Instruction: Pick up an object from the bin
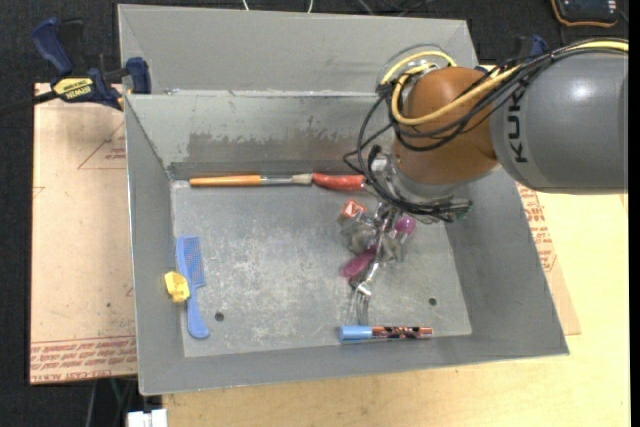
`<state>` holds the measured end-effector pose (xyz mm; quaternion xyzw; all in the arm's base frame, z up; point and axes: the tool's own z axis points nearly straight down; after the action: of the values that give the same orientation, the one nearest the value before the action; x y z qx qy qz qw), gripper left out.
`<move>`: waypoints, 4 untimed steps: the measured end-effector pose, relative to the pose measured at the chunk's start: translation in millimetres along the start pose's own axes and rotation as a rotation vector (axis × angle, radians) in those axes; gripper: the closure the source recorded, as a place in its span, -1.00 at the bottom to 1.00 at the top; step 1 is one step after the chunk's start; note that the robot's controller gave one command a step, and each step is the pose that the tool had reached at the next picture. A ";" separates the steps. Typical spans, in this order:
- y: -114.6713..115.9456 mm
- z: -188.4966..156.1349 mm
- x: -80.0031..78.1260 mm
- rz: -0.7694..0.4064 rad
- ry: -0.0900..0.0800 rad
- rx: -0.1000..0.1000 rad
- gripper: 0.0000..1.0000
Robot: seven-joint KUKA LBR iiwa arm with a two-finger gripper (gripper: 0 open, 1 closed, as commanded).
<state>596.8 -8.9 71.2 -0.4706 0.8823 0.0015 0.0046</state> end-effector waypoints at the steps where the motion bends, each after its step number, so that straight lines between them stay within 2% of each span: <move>1: 0.0 -0.2 0.0 0.000 0.000 0.000 1.00; 2: 1.4 -28.7 -0.4 0.001 0.000 -0.003 1.00; 4: 1.0 -51.0 -1.6 0.003 -0.003 -0.001 1.00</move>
Offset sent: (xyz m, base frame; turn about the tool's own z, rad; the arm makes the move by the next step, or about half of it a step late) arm 0.0000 -0.0001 0.0477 0.0002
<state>596.6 -7.3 122.2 -0.4691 0.8831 0.0026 0.0057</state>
